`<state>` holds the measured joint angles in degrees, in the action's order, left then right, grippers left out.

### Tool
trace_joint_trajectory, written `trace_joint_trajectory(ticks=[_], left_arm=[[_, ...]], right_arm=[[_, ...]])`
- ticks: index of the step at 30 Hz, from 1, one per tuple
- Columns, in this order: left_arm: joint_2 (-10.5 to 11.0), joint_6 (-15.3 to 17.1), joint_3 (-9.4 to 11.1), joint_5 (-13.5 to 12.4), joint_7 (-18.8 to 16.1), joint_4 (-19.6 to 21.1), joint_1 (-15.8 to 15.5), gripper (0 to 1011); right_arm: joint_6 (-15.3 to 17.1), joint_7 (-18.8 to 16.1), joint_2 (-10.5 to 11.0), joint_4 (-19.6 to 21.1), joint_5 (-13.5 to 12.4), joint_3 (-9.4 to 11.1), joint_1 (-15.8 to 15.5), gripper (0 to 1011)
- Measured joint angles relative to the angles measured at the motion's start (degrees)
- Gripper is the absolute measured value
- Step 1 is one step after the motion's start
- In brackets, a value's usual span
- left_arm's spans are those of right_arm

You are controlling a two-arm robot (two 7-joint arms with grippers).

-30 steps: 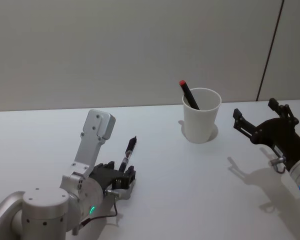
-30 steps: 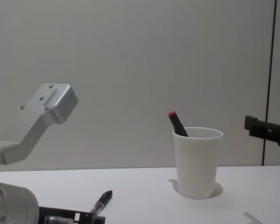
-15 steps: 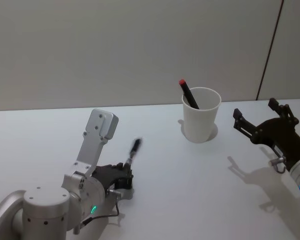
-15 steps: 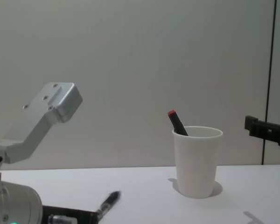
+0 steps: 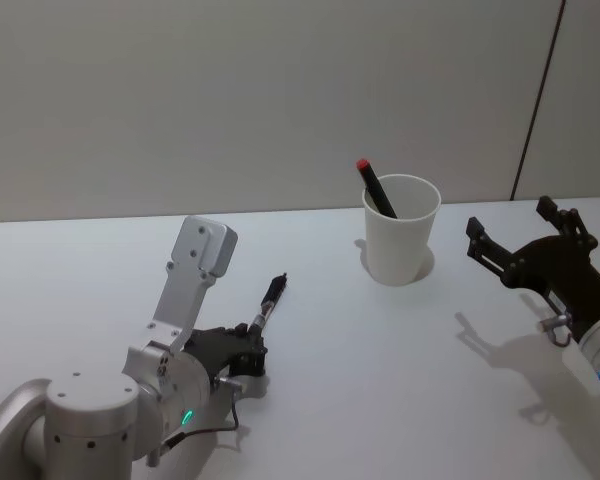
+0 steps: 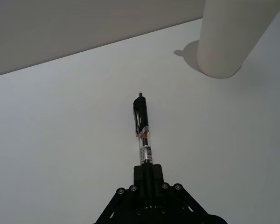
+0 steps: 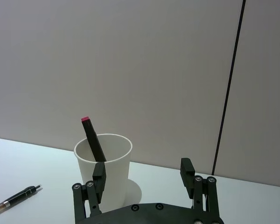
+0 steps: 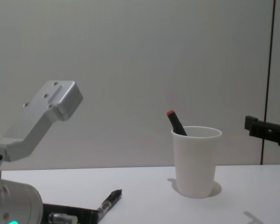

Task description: Place the pen into the pen holder.

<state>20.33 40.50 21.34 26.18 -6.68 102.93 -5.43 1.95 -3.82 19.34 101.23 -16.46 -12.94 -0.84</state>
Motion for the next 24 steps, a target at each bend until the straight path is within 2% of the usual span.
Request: trace_joint_trajectory(ticks=[7, 14, 20, 23, 24], left_arm=[[0.1, -2.1, -0.3, 0.0, 0.3, 0.0, 0.3, 117], [0.5, -6.8, -0.8, 0.4, 0.8, 0.2, 1.0, 117], [1.0, -11.9, -1.5, 1.1, 1.5, 0.7, 1.8, 117], [1.4, -15.4, -2.0, 1.8, 2.2, 1.1, 2.3, 117], [1.4, -15.4, -2.0, 1.8, 2.2, 1.1, 2.3, 117]], right_arm=[[0.0, 0.0, 0.0, 0.0, 0.0, 0.0, 0.0, 1001], [0.0, 0.0, 0.0, 0.0, 0.0, 0.0, 0.0, 1001], [0.0, 0.0, 0.0, 0.0, 0.0, 0.0, 0.0, 1001], [0.0, 0.0, 0.0, 0.0, 0.0, 0.0, 0.0, 1001], [0.0, 0.0, 0.0, 0.0, 0.0, 0.0, 0.0, 1001]])
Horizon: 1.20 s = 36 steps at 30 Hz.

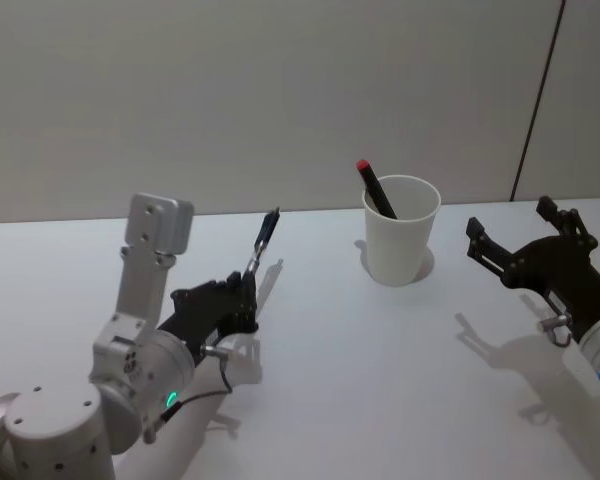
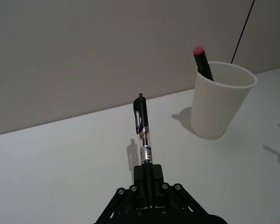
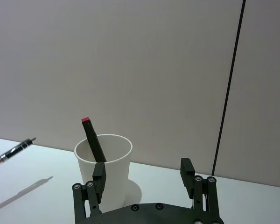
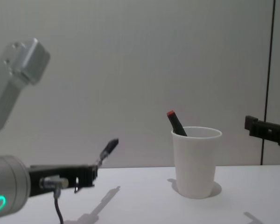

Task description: Place the pen into the pen holder.

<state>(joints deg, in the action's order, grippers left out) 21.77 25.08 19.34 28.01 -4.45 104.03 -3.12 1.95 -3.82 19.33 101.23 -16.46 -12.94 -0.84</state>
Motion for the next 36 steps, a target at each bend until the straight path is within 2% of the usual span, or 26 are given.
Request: trace_joint_trajectory(ticks=[9, 16, 19, 28, 36], left_arm=[[1.2, -9.4, -1.4, 3.5, 4.4, 1.0, 1.1, 116], [1.9, -13.2, -2.1, 6.3, 8.5, 1.5, 1.5, 117], [2.3, -14.8, -2.5, 8.2, 11.6, 1.7, 1.6, 117], [2.8, -15.8, -2.8, 11.4, 18.0, 1.9, 1.3, 117], [3.2, -14.6, -2.6, 13.0, 24.5, 1.4, 0.3, 117]], right_arm=[[0.0, 0.0, 0.0, 0.0, 0.0, 0.0, 0.0, 1001], [0.0, 0.0, 0.0, 0.0, 0.0, 0.0, 0.0, 1001], [0.0, 0.0, 0.0, 0.0, 0.0, 0.0, 0.0, 1001], [0.0, 0.0, 0.0, 0.0, 0.0, 0.0, 0.0, 1001], [0.0, 0.0, 0.0, 0.0, 0.0, 0.0, 0.0, 1001]])
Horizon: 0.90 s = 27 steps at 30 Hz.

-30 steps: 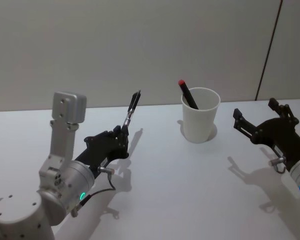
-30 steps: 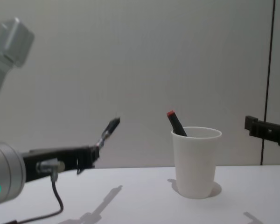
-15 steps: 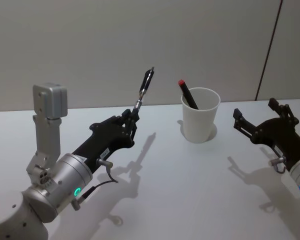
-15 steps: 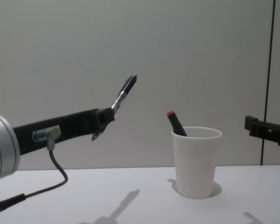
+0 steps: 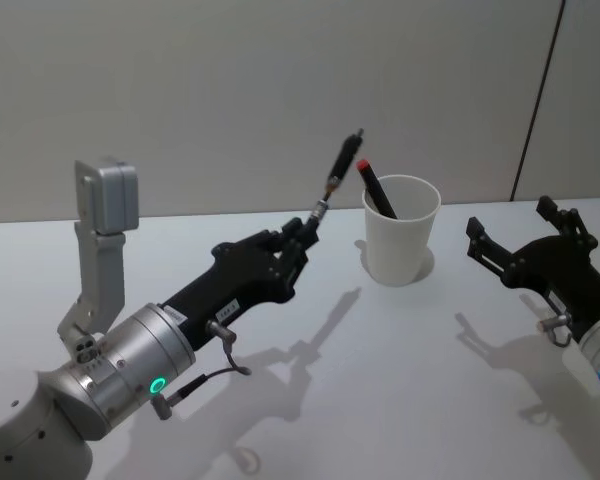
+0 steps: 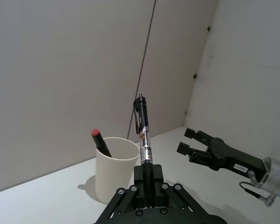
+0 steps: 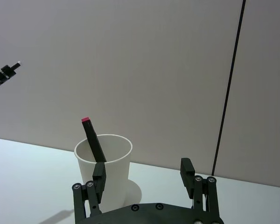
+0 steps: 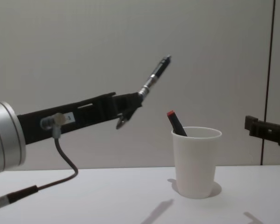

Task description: Place the pen into the pen holder.

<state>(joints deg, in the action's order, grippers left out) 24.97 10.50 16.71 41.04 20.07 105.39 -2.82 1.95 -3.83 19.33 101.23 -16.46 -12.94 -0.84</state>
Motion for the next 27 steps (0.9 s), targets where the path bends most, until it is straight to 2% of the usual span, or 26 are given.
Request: trace_joint_trajectory(ticks=[4, 8, 19, 27], left_arm=[[0.0, 0.7, 0.3, -0.2, 1.8, -0.4, -0.5, 117], [-0.2, 1.1, 0.9, -1.6, 2.7, -0.9, -0.9, 117], [-1.7, 0.3, 2.4, -6.5, 1.7, -2.7, -1.7, 117], [-2.8, -1.0, 3.2, -8.8, 1.0, -4.0, -2.4, 116]], right_arm=[[0.0, 0.0, 0.0, 0.0, 0.0, 0.0, 0.0, 1001], [0.0, 0.0, 0.0, 0.0, 0.0, 0.0, 0.0, 1001], [0.0, 0.0, 0.0, 0.0, 0.0, 0.0, 0.0, 1002], [0.0, 0.0, 0.0, 0.0, 0.0, 0.0, 0.0, 1001]])
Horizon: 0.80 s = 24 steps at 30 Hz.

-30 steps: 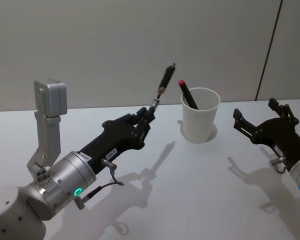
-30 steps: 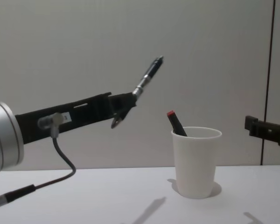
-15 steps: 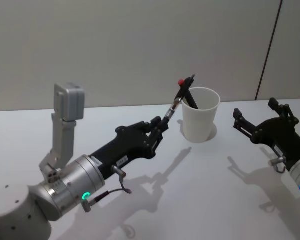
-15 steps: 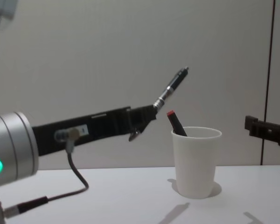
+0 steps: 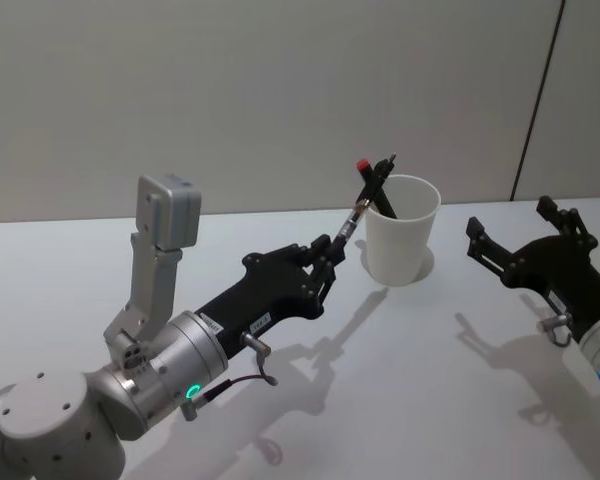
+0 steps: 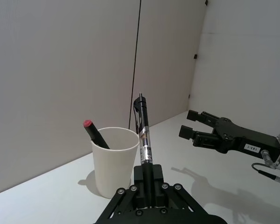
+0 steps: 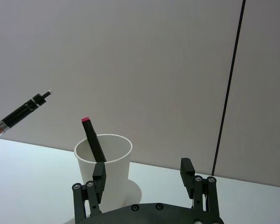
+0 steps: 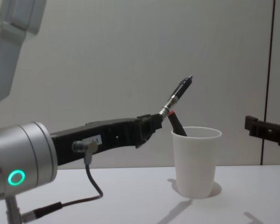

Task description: Place the pen into the pen holder.

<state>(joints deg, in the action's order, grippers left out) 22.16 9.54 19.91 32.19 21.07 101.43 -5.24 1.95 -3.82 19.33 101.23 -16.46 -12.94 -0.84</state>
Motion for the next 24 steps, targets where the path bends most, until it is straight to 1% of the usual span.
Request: trace_joint_trajectory(ticks=[10, 24], left_arm=[[-0.4, -0.3, 0.4, -0.7, 0.9, -0.7, -0.5, 117], [-0.5, 0.2, 0.6, -0.7, 4.5, -1.5, -1.7, 117]], right_arm=[[0.0, 0.0, 0.0, 0.0, 0.0, 0.0, 0.0, 1002], [0.0, 0.0, 0.0, 0.0, 0.0, 0.0, 0.0, 1001]])
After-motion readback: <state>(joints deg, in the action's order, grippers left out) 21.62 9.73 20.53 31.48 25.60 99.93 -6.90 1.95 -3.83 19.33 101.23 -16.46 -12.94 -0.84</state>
